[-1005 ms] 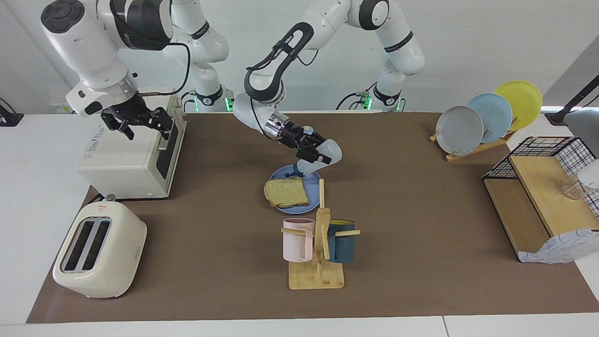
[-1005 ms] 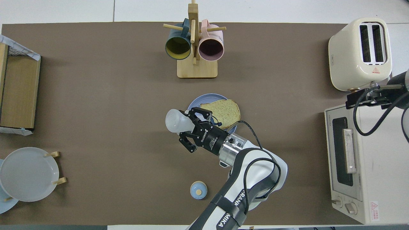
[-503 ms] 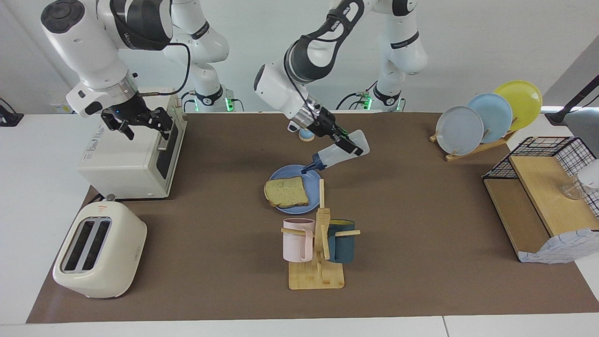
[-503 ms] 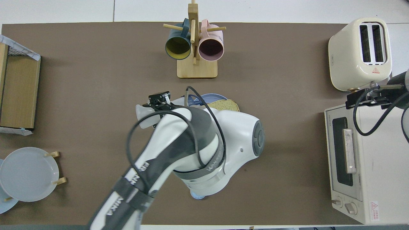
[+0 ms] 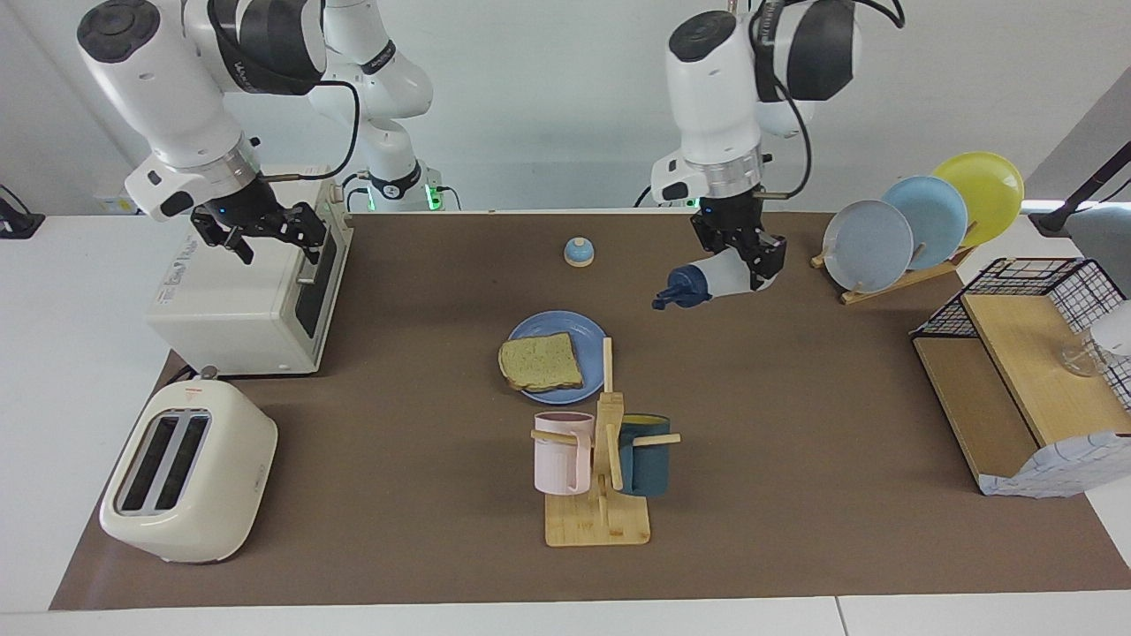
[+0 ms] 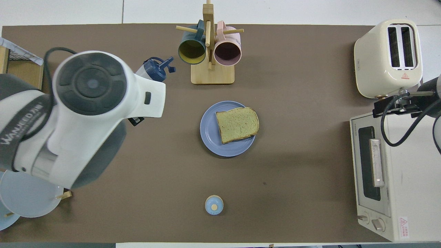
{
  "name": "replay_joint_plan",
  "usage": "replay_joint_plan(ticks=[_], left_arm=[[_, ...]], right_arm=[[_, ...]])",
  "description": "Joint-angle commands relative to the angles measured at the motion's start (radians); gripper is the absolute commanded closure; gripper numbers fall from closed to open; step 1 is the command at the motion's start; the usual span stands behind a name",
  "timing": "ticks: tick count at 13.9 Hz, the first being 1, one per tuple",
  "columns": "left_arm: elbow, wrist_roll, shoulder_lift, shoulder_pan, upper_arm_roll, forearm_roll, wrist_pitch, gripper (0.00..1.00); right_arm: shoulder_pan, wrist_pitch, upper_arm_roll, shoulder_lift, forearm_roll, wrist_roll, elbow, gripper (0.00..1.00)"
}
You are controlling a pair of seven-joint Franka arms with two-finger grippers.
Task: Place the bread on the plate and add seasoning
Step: 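Set the bottle back on the table with the left gripper and release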
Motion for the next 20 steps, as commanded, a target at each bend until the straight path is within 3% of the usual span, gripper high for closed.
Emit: replay_joint_plan(ticks=[1,5,8,14,20], left_arm=[[-0.142,-0.097,-0.062,0.076,-0.017,-0.11,0.213,1.0],[-0.377,-0.218,-0.123,0.15,-0.017,-0.215,0.639,1.0],[-0.483,-0.263,-0.093,0.165,-0.017,-0.287,0.923,1.0],[-0.517,-0.395,0.142,0.168,-0.02,-0.421,1.429,1.0],[-0.469,-0.398,0.366,0.186,-0.032,-0.505,1.692,1.0]], right_arm=[[-0.017,-0.005,0.01,-0.015,-0.002,-0.023,-0.011,0.0],[-0.017,-0.005,0.01,-0.015,-0.002,-0.023,-0.011,0.0],[-0.017,-0.005,0.01,-0.015,-0.002,-0.023,-0.011,0.0],[-0.017,-0.005,0.01,-0.015,-0.002,-0.023,-0.011,0.0],[-0.017,-0.005,0.01,-0.015,-0.002,-0.023,-0.011,0.0]])
